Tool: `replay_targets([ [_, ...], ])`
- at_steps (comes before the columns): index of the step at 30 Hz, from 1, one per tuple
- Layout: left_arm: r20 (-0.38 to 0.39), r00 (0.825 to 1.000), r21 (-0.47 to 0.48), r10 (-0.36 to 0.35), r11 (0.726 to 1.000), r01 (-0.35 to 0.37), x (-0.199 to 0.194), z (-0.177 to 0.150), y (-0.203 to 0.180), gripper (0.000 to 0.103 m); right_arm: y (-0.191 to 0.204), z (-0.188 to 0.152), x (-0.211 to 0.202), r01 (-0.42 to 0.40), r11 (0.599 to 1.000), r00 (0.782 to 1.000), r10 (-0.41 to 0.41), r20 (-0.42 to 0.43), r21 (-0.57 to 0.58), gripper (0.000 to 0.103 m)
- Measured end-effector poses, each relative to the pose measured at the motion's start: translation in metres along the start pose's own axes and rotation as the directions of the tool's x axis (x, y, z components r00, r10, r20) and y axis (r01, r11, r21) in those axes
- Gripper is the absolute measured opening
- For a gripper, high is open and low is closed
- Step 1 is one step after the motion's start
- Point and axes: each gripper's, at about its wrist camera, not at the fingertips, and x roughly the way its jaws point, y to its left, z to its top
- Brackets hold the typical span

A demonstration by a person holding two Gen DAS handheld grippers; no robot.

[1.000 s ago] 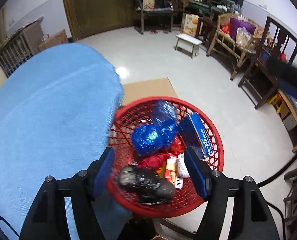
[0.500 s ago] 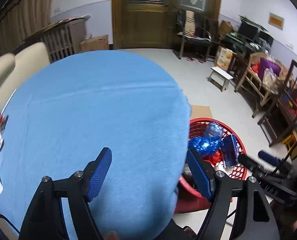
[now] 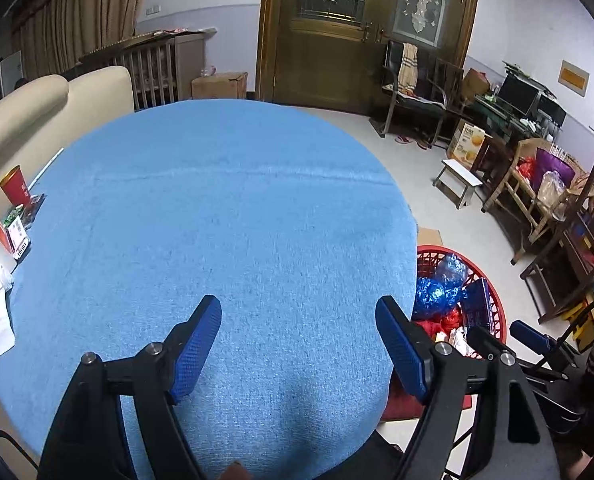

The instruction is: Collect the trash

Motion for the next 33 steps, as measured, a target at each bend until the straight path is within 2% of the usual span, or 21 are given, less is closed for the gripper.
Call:
replay_targets([
  [4, 0.008, 1.0, 0.018, 0.009, 1.0, -0.009, 0.001, -0.001, -0.005, 0.084, 0.0, 0.001, -0.002, 0.014, 1.0, 1.0, -0.014, 0.004, 0.0, 0.086],
  [7, 0.009, 1.0, 0.019, -0.007, 1.0, 0.007, 0.002, -0.002, -0.006, 0.084, -0.002, 0.002, -0.003, 0.02, 1.0, 1.0, -0.02, 0.009, 0.005, 0.086],
  [33, 0.003, 0.999, 0.054, 0.05, 0.997, -0.05, 0.003, -0.009, -0.008, 0.084, 0.013, 0.004, -0.025, 0.026, 0.999, 0.995, -0.021, 0.097, -0.043, 0.086],
])
